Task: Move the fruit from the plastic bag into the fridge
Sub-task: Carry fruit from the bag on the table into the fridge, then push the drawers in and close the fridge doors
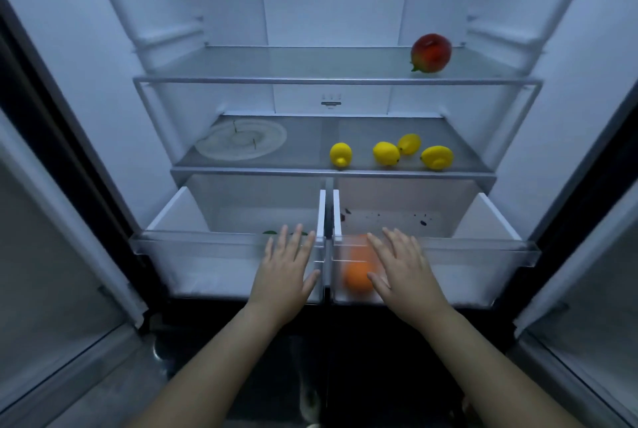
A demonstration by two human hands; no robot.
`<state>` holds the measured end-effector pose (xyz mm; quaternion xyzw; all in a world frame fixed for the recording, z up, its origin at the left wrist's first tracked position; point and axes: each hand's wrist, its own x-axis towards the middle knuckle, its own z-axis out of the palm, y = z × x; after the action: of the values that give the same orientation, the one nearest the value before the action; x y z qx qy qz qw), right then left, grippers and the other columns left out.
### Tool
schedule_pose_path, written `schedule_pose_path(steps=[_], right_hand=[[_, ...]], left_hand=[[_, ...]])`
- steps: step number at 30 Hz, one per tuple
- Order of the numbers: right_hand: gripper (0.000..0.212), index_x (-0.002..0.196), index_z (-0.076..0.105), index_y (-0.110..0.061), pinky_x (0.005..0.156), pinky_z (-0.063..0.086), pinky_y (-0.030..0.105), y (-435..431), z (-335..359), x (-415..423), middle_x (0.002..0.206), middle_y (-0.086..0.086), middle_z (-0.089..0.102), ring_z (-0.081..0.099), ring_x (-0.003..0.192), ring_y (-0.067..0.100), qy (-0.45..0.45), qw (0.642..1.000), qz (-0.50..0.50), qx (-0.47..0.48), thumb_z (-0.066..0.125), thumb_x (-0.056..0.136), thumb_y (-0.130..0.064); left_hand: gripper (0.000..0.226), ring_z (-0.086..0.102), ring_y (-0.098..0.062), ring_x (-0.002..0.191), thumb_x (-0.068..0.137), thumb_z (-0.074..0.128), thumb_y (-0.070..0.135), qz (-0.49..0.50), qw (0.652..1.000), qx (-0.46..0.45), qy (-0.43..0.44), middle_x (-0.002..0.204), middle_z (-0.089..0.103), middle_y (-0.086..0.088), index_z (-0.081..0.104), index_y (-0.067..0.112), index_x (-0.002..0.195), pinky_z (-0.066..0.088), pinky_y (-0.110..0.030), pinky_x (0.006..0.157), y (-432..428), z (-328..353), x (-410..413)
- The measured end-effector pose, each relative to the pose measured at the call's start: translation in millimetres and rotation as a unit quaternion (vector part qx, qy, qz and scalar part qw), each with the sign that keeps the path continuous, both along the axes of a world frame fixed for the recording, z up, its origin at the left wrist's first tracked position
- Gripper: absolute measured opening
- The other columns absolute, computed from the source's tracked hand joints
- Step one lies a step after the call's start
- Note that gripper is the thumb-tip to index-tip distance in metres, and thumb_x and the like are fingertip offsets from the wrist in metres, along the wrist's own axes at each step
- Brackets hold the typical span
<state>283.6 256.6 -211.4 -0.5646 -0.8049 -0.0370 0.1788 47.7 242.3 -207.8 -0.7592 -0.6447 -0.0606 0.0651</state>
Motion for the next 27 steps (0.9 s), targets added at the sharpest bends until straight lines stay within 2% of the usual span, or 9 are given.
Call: schedule_pose_path(steps=[2, 4, 6, 8, 11, 15, 23, 27], right_hand=[[0.077, 0.144, 0.03, -0.021, 0.113, 0.01, 0.042, -5, -6, -1, 0.144, 0.013, 0.041, 0.031, 0.136, 0.031, -0.046, 0.999, -0.001, 0.007, 0.058, 0.077, -0.044], [0.093, 0.146, 0.03, -0.018, 0.113, 0.007, 0.044, -10, -11, -5, 0.147, 0.014, 0.038, 0.026, 0.137, 0.032, -0.06, 0.998, -0.009, 0.008, 0.073, 0.067, -0.043], [0.099, 0.146, 0.03, -0.016, 0.114, 0.003, 0.045, -13, -13, -9, 0.148, 0.016, 0.035, 0.023, 0.138, 0.033, -0.063, 0.998, -0.027, 0.013, 0.075, 0.063, -0.046], [0.102, 0.146, 0.029, -0.015, 0.113, 0.003, 0.046, -15, -16, -12, 0.149, 0.018, 0.033, 0.021, 0.139, 0.034, -0.064, 0.997, -0.035, 0.011, 0.074, 0.062, -0.049], [0.104, 0.148, 0.025, -0.015, 0.113, 0.004, 0.048, -15, -19, -14, 0.151, 0.018, 0.03, 0.019, 0.14, 0.034, -0.064, 0.997, -0.04, 0.009, 0.073, 0.062, -0.051], [0.108, 0.148, 0.023, -0.013, 0.111, 0.004, 0.05, -12, -24, -18, 0.151, 0.022, 0.027, 0.014, 0.14, 0.036, -0.063, 0.996, -0.057, 0.016, 0.073, 0.061, -0.053], [0.108, 0.148, 0.025, -0.013, 0.112, 0.007, 0.051, -9, -34, -18, 0.151, 0.021, 0.026, 0.017, 0.14, 0.038, -0.06, 0.994, -0.066, 0.055, 0.073, 0.06, -0.055], [0.101, 0.147, 0.026, -0.008, 0.114, 0.007, 0.055, -7, -45, -29, 0.15, 0.026, 0.024, 0.017, 0.14, 0.043, -0.061, 0.989, -0.097, 0.094, 0.069, 0.068, -0.054]], left_hand=[[0.065, 0.04, -0.035, 0.133, 0.085, 0.037, 0.048, -0.01, 1.0, 0.016, 0.008, 0.146, 0.042, -0.011, 0.04, 0.018, 0.142, 0.03, -0.05, 0.105, -5, -6, -2], [0.071, 0.035, -0.037, 0.135, 0.08, 0.052, 0.045, -0.013, 1.0, 0.018, 0.008, 0.149, 0.037, -0.012, 0.036, 0.018, 0.144, 0.025, -0.05, 0.107, -7, -11, -2], [0.082, 0.035, -0.038, 0.135, 0.071, 0.069, 0.04, -0.008, 1.0, 0.016, 0.007, 0.148, 0.038, -0.013, 0.037, 0.018, 0.143, 0.025, -0.051, 0.106, -7, -14, 0], [0.089, 0.033, -0.038, 0.136, 0.067, 0.074, 0.039, -0.003, 1.0, 0.027, 0.006, 0.149, 0.036, -0.013, 0.034, 0.019, 0.144, 0.024, -0.05, 0.108, -6, -18, 0], [0.092, 0.018, -0.035, 0.142, 0.072, 0.064, 0.052, -0.006, 0.999, 0.041, -0.006, 0.153, 0.028, -0.012, 0.023, 0.022, 0.148, 0.013, -0.047, 0.116, -7, -24, -2], [0.089, 0.011, -0.034, 0.143, 0.076, 0.042, 0.064, 0.006, 0.999, 0.041, -0.011, 0.155, 0.022, -0.012, 0.018, 0.022, 0.15, -0.001, -0.044, 0.115, -5, -29, 2], [0.084, 0.017, -0.038, 0.141, 0.079, 0.04, 0.063, 0.005, 0.995, 0.1, -0.028, 0.152, 0.024, -0.015, 0.028, 0.017, 0.148, 0.005, -0.049, 0.116, 2, -46, 7], [0.075, 0.022, -0.036, 0.14, 0.083, 0.038, 0.056, 0.003, 0.99, 0.139, -0.032, 0.151, 0.029, -0.015, 0.029, 0.017, 0.146, 0.007, -0.049, 0.116, 4, -53, 6]])
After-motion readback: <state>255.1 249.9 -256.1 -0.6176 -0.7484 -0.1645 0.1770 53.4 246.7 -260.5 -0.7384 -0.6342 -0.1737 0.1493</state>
